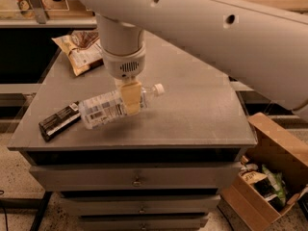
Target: Move blue plastic bottle near rxbar chocolate
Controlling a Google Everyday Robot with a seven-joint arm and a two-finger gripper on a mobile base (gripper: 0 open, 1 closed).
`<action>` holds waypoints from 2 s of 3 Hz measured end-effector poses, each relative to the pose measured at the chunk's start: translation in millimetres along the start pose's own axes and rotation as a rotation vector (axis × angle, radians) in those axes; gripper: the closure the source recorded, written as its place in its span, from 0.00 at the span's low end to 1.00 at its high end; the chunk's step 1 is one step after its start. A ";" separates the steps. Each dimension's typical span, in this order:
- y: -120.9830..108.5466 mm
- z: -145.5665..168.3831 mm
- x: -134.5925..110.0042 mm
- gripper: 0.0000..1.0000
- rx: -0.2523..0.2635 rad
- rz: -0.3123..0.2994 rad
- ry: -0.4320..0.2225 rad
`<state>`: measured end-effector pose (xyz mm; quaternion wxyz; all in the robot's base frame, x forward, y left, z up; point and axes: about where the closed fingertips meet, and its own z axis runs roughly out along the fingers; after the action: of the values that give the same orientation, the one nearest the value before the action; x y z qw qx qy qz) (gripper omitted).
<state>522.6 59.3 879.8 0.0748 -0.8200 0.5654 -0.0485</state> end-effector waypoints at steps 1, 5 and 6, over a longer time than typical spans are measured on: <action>-5.6 1.2 -9.2 0.75 -0.022 0.008 -0.045; -21.4 13.6 -28.9 0.00 -0.026 0.043 -0.102; -17.4 25.1 -28.1 0.00 0.008 0.030 -0.120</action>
Offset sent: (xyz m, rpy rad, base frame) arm 0.0106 0.0333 -0.0093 0.0903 0.0978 -0.0174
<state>532.7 93.4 858.4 0.1124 -0.8127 0.5718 -0.0002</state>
